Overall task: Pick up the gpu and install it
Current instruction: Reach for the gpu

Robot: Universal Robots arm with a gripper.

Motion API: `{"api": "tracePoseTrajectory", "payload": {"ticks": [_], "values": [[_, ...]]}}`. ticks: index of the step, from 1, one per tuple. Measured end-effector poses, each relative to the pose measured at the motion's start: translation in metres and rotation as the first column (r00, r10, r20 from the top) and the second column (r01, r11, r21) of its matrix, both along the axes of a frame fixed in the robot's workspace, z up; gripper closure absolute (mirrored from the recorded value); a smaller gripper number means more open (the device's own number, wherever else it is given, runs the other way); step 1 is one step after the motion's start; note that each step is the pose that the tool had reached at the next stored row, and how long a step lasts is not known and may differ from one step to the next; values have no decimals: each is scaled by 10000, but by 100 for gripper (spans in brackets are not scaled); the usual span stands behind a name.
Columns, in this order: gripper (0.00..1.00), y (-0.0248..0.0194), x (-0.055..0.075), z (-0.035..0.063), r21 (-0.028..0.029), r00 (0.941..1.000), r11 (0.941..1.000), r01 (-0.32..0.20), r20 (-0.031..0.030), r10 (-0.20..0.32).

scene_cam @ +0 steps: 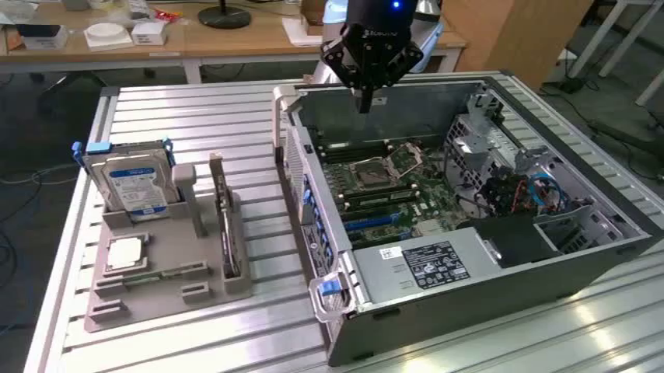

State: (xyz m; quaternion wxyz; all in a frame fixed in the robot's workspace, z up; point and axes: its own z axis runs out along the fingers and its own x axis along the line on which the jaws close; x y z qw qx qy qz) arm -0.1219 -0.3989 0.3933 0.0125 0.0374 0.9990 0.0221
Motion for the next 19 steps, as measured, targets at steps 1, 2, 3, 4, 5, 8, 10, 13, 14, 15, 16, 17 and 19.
{"api": "tracePoseTrajectory", "payload": {"ticks": [1,2,3,4,5,8,10,13,14,15,16,17,19], "values": [[90,0,0,0,0,10000,10000,0,0,0],[90,0,0,0,0,10000,10000,0,0,0],[90,0,0,0,0,10000,10000,0,0,0],[90,0,0,0,0,10000,10000,0,0,0],[90,0,0,0,1,10000,10000,0,0,0],[90,0,-1,0,0,10000,10000,-1,0,1],[90,0,-11,-1,2,10000,10000,2,3,-2],[90,0,-35,0,0,10000,10000,1,1,-1],[90,0,-44,0,0,10000,10000,0,1,0],[90,0,-53,0,0,10000,10000,0,0,0],[90,0,-64,0,0,10000,10000,1,0,-1],[90,0,-75,0,0,10000,10000,0,0,0],[90,0,-99,0,0,10000,10000,1,0,-1]]}}
